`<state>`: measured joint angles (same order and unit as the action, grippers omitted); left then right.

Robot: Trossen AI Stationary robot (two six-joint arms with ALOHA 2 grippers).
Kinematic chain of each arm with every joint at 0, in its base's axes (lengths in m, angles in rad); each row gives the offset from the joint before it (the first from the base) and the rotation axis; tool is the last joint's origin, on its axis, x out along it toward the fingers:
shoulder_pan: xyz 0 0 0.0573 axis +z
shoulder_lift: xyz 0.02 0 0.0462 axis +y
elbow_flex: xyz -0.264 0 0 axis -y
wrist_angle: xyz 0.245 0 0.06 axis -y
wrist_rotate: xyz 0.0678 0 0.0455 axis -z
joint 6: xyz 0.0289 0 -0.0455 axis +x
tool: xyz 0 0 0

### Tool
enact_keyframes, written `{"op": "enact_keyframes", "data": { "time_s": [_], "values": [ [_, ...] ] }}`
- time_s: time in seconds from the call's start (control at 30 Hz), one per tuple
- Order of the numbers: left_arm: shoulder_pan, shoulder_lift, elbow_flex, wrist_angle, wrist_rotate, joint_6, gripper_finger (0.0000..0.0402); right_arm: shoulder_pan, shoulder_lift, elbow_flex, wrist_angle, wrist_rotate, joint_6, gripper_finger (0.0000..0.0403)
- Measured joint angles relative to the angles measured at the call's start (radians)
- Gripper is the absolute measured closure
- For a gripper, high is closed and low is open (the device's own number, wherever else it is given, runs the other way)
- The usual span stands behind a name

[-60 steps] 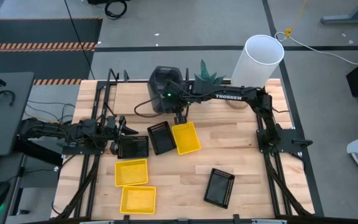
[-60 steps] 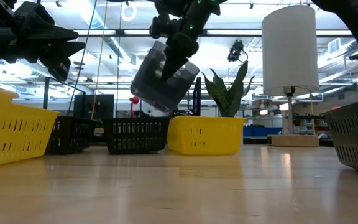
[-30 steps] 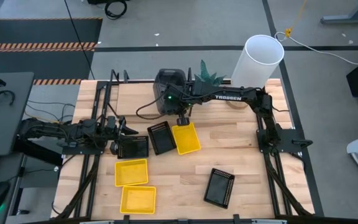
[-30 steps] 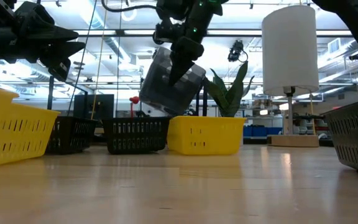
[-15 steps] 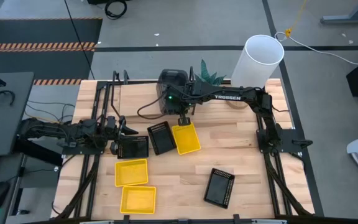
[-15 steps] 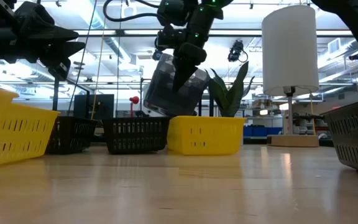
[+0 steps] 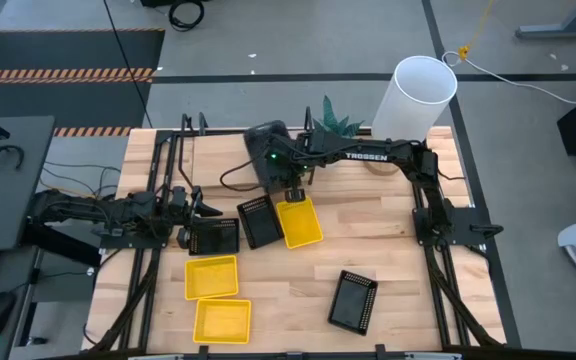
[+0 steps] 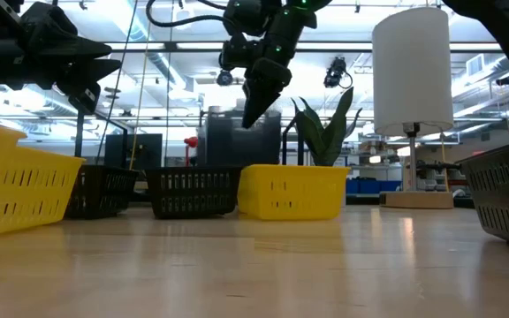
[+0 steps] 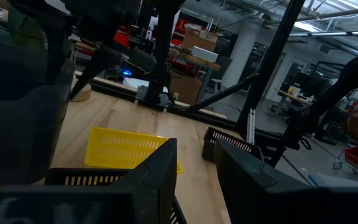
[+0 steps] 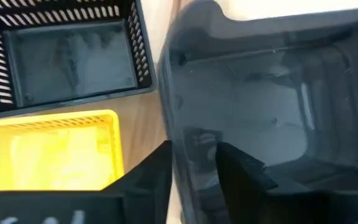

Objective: Stack baskets on shelf by color
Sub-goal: Put the stacked black transparent bins on the shelf

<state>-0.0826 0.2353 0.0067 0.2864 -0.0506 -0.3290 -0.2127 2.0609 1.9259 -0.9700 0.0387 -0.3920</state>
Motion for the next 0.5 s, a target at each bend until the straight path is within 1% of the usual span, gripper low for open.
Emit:
{"op": "enact_keyframes", "data": {
  "time_s": [0.1, 0.27, 0.37, 0.43, 0.5],
  "values": [
    [0.000, 0.000, 0.000, 0.000, 0.000, 0.000, 0.0285, 0.000, 0.000, 0.000, 0.011, -0.040, 0.000, 0.0248],
    [0.000, 0.000, 0.000, 0.000, 0.000, 0.000, 0.0285, 0.003, 0.019, 0.000, 0.031, -0.028, 0.018, 0.0222],
    [0.000, 0.000, 0.000, 0.000, 0.000, 0.000, 0.0285, 0.004, 0.036, 0.002, 0.061, 0.017, 0.042, 0.0222],
    [0.000, 0.000, 0.000, -0.001, 0.000, 0.000, 0.0285, 0.007, 0.039, 0.000, 0.037, 0.073, 0.049, 0.0233],
    [0.000, 0.000, 0.000, -0.001, 0.000, 0.000, 0.0285, 0.013, 0.045, 0.000, 0.054, 0.098, 0.050, 0.0249]
  ]
}}
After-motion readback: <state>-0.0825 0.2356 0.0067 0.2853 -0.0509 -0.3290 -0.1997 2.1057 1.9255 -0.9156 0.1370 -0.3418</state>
